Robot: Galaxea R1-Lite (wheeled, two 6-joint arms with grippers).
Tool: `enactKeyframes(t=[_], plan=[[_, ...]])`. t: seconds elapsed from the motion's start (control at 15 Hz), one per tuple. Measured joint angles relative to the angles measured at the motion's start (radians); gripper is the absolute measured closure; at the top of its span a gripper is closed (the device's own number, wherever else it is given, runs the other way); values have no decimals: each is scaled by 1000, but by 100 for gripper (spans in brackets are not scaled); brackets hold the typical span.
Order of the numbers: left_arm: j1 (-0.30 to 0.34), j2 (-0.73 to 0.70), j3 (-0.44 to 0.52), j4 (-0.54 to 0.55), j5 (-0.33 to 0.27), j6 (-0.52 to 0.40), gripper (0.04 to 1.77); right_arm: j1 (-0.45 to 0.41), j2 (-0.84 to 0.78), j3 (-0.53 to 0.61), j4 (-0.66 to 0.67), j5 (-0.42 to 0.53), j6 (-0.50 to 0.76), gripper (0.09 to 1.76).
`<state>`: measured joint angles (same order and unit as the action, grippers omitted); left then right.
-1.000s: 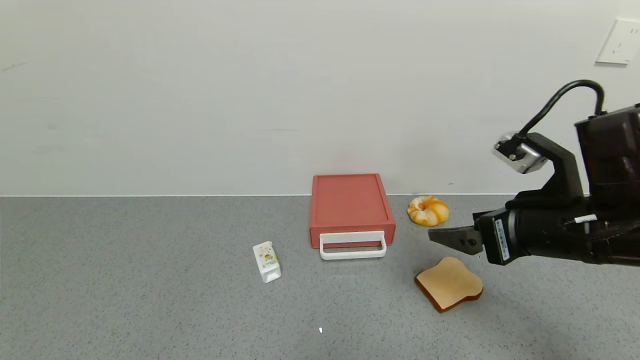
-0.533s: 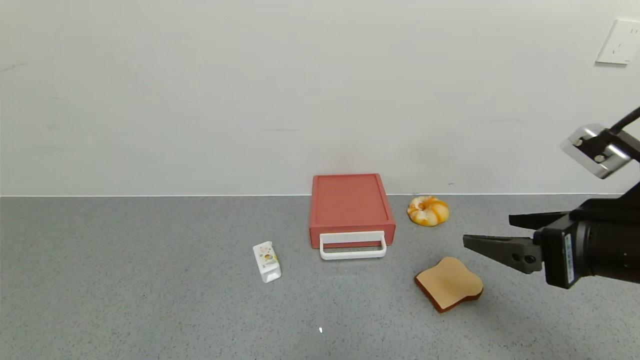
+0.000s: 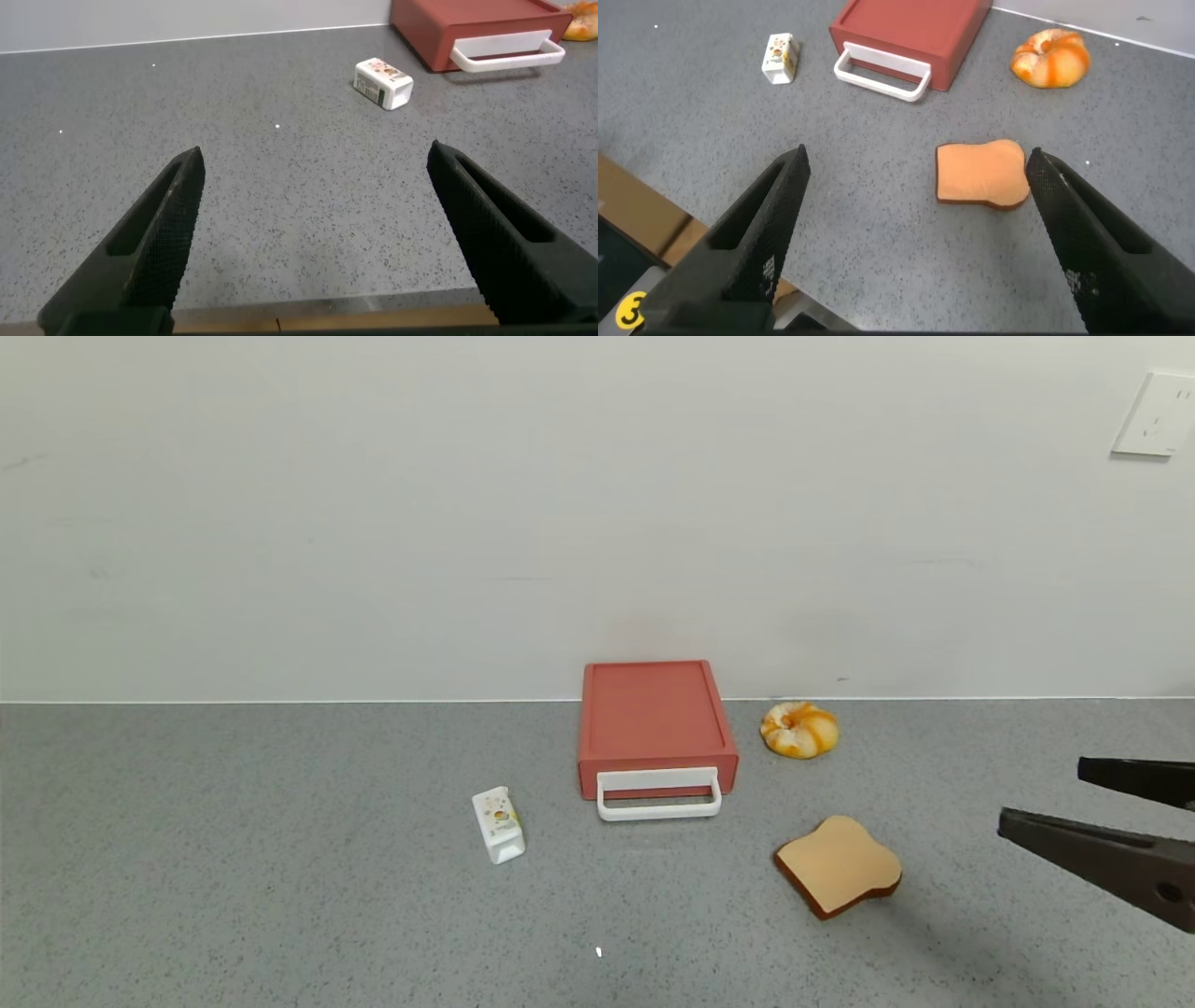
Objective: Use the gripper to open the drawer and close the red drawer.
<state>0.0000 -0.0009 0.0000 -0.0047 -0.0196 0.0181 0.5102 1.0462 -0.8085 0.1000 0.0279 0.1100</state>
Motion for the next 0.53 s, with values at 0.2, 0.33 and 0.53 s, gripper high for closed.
enactKeyframes(t=[0.2, 0.33, 0.53], plan=[[0, 0, 0, 0, 0, 0, 9, -27, -114, 69, 2, -1, 1, 14], [0, 0, 0, 0, 0, 0, 9, -61, -189, 105, 5, -1, 3, 14], [0, 0, 0, 0, 0, 0, 9, -132, -304, 144, 28, -1, 3, 14]])
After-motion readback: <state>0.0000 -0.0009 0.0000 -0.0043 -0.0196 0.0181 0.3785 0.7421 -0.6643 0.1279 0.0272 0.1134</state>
